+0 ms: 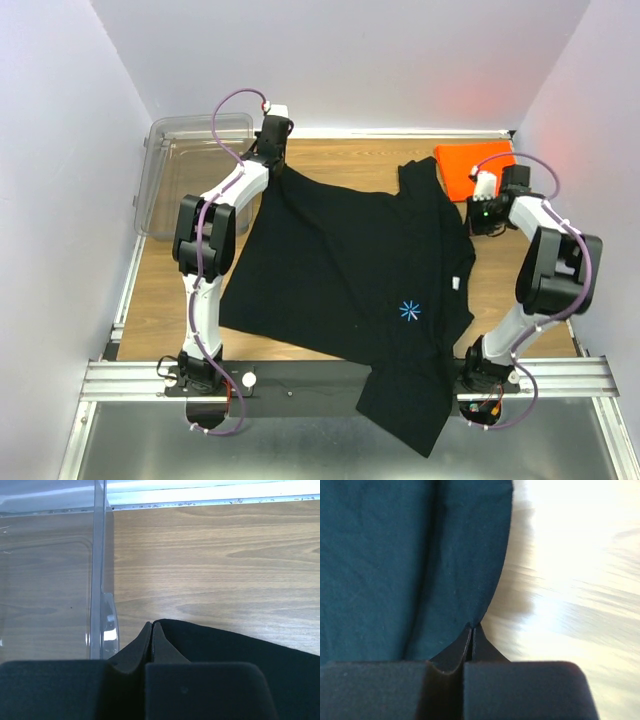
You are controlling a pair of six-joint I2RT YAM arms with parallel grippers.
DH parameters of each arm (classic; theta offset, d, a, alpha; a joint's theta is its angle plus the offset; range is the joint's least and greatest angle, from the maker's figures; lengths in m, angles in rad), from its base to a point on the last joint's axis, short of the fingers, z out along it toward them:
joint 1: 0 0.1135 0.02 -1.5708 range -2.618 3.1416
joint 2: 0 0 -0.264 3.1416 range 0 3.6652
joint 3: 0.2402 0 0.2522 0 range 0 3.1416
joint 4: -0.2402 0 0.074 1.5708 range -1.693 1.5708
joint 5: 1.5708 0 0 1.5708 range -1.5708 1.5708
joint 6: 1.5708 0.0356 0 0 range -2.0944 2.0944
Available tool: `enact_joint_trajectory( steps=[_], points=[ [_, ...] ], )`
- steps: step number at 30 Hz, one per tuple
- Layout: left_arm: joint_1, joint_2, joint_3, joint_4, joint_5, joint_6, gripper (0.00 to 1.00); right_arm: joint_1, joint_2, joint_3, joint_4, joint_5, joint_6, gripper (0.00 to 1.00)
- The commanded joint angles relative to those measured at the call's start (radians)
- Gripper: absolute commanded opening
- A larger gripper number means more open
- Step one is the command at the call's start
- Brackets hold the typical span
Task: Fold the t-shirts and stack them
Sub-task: Flatten the tshirt out
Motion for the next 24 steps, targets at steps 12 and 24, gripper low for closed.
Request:
enact_joint_trajectory(
  steps=[12,24],
  points=[
    [0.019,-0.052,-0.020,0.012,0.008,-0.022,0.00,-0.083,-0.163,-0.091,-0.018,0.173,-0.099,0.01],
    [0.025,-0.046,-0.015,0.006,0.029,-0.028,0.00,-0.124,-0.113,-0.160,-0.020,0.130,-0.168,0.10]
  ],
)
